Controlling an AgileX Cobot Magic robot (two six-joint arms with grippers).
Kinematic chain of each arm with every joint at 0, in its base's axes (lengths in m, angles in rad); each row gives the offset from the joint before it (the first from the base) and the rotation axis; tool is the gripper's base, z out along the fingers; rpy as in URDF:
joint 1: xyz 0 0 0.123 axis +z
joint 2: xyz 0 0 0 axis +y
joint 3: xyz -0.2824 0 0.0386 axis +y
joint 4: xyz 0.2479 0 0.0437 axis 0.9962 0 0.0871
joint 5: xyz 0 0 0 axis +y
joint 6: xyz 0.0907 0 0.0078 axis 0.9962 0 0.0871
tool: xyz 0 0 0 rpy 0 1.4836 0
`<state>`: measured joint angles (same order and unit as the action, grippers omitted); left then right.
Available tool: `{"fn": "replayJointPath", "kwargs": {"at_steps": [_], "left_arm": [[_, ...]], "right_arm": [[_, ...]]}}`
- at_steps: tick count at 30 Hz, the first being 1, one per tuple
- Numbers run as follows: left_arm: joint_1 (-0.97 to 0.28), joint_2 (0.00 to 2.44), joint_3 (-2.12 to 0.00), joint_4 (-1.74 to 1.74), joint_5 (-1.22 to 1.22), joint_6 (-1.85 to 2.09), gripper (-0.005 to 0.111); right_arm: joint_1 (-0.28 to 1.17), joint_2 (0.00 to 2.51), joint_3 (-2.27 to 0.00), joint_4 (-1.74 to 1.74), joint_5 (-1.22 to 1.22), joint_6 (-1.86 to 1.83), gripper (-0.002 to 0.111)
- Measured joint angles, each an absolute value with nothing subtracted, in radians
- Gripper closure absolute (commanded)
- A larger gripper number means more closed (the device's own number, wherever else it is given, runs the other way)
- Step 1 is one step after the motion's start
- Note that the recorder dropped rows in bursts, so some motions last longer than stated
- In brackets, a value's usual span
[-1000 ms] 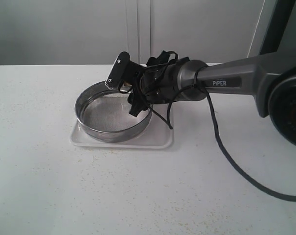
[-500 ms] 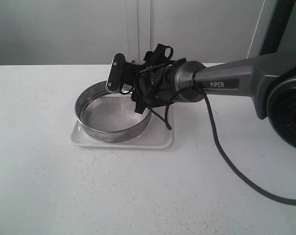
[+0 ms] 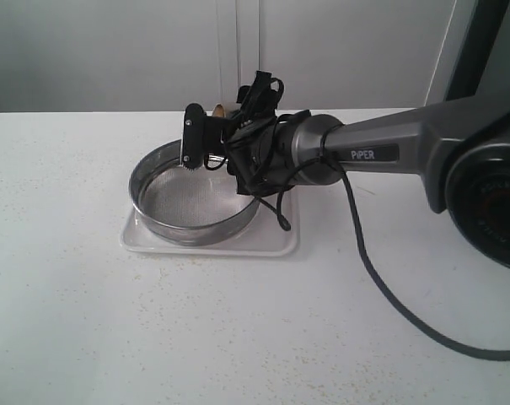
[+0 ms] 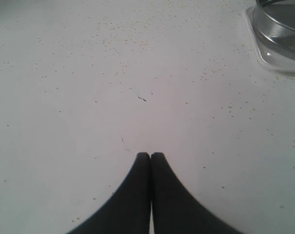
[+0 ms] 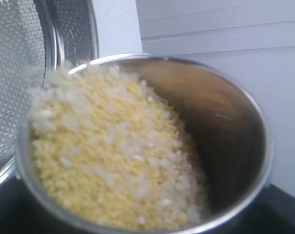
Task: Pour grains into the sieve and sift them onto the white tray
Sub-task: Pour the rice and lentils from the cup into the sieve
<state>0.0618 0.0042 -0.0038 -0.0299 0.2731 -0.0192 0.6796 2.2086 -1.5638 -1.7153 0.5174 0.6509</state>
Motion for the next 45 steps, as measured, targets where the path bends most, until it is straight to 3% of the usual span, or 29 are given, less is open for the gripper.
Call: {"fn": "replayJointPath", "kwargs": {"at_steps": [45], "left_arm": [[0.062, 0.004, -0.004, -0.03, 0.273, -0.019, 0.107]], "right_arm": [[0.708, 2.262, -1.57, -1.737, 0.615, 0.539, 0.108]]}}
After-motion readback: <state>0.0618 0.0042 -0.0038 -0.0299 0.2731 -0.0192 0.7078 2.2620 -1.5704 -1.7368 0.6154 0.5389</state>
